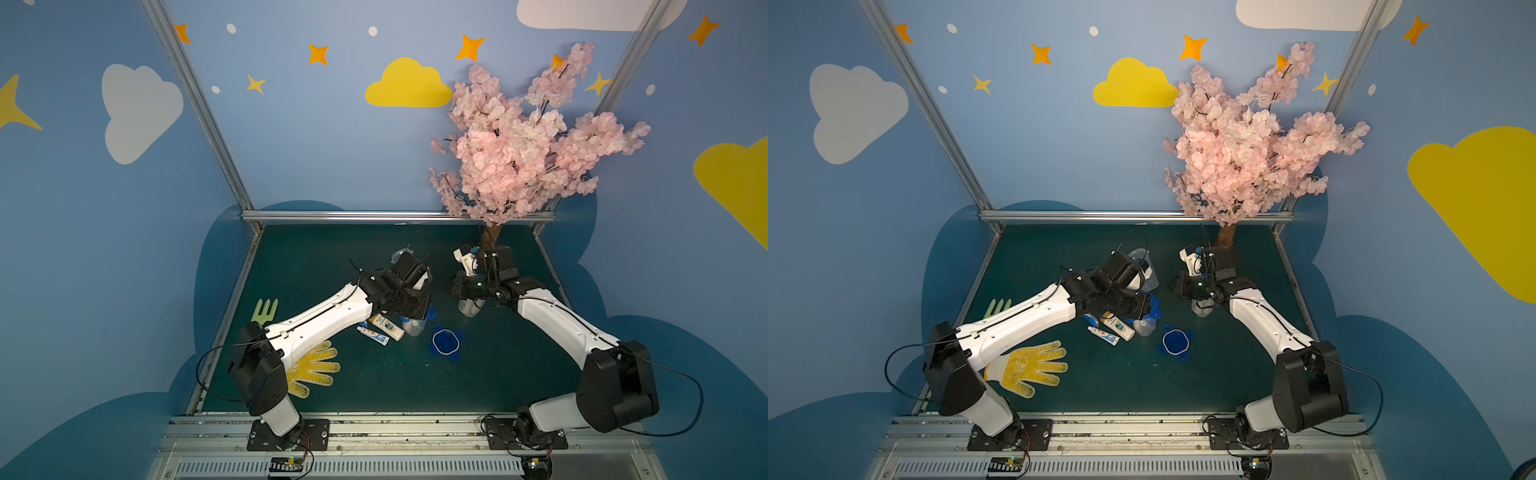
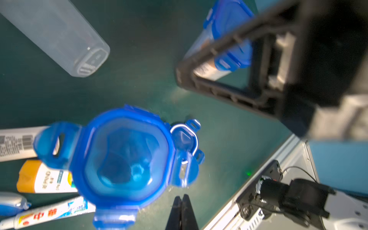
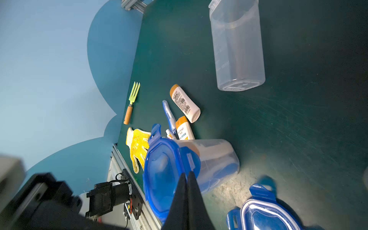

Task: Take out toiletry kits
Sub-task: Adjust the container at the center of the board.

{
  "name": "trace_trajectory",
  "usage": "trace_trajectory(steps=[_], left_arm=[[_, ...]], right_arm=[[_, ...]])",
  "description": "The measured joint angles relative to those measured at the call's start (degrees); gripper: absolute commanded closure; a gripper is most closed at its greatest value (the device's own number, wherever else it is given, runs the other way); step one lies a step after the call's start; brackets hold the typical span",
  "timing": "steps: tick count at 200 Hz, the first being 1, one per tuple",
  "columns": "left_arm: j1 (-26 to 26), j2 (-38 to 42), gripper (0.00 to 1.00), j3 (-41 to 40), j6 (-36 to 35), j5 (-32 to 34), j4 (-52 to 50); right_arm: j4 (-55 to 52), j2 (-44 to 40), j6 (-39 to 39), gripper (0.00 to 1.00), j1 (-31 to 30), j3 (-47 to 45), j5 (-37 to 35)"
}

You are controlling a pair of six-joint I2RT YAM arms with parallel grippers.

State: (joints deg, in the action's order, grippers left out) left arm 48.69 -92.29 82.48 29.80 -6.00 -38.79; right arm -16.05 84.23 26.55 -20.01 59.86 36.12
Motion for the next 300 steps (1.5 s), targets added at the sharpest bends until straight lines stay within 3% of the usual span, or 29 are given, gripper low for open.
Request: trace_trajectory(steps=[30,59,124,198,275,300], left_arm=[[0.3,4.8,0.98,-7.0,0.3,0.0,-0.4],[0.2,4.0,0.97,-11.3,0.7,0.7,-0.5],[-2.0,-2.7,0.98,-8.1,0.9,0.9,1.3],[-8.6,-1.6,0.98,-11.8,1.3,1.4,1.7],[-9.6,0.7,0.98,-11.9,1.1,2.7,0.0],[-10.3,4.5,0.97,-11.2,0.3,5.9,-2.9]], right_arm=[[-2.1,2.1,-0.9,1.0,-1.3,1.7,-0.8],[-4.2,4.1,-1.8,1.0,-3.6,5.8,-2.4],[-5.9,4.6,-2.0,1.0,-6.1,7.0,-4.9],[-7.0,2.0,-2.1,1.0,-7.3,4.0,-6.7],[-5.7,-2.3,-0.3,1.0,-7.2,-0.3,-3.4],[-0.4,-4.6,2.4,0.89,-5.8,-5.1,1.1]])
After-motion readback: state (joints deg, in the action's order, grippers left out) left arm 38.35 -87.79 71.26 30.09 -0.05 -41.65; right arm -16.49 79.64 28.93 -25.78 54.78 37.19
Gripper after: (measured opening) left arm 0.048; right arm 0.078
